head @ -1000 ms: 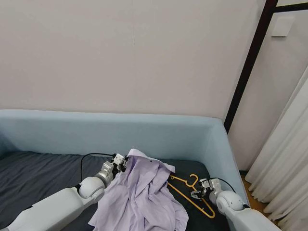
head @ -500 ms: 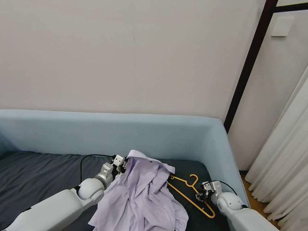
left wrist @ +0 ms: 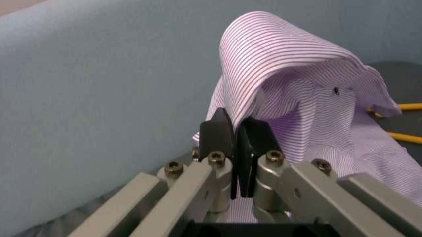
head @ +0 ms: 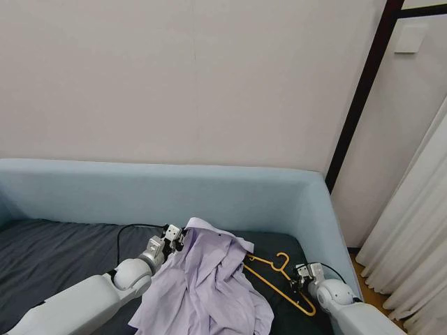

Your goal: Pick up the clothes from the sofa and hang them on the clothes hanger.

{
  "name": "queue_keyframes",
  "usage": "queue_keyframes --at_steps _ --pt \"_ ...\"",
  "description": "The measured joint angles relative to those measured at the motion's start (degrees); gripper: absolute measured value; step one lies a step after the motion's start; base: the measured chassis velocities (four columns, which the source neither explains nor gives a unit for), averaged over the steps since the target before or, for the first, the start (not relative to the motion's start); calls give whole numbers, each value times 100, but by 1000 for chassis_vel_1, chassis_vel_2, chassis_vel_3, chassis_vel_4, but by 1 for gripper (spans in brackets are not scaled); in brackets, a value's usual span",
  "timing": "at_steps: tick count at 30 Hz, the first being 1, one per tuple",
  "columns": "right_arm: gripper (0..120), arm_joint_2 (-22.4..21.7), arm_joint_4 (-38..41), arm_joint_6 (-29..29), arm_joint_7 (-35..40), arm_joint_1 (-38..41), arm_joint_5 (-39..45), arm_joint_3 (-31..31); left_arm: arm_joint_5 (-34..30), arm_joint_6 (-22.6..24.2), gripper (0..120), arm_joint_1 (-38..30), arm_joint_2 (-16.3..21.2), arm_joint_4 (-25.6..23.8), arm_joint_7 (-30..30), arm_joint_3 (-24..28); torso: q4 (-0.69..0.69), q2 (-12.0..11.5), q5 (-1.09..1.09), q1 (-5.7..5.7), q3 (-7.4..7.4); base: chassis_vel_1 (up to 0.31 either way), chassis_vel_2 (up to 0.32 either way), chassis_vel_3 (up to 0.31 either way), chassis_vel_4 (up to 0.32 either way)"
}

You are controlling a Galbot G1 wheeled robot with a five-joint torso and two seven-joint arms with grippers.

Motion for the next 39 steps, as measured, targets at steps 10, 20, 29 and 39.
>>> queue_keyframes --at_steps 10,20,29,39 --pt "4 -314 921 63 543 -184 99 399 -216 6 0 -31 25 6 -22 -48 1 0 2 0 1 0 0 0 0" --pt "4 -862 2448 318 1288 -459 -260 667 -548 156 0 -110 24 -17 -127 -58 2 0 0 0 0 0 0 0 0" --pt "4 -1357 4005 1158 1498 -1625 -2531 732 -950 467 0 -427 113 -290 -464 23 0 0 2 0 0 0 0 0 0" --pt "4 -1479 4826 1580 1447 -2646 -3969 935 -1242 867 0 -690 276 -733 -672 154 1 0 0 0 0 0 0 0 0"
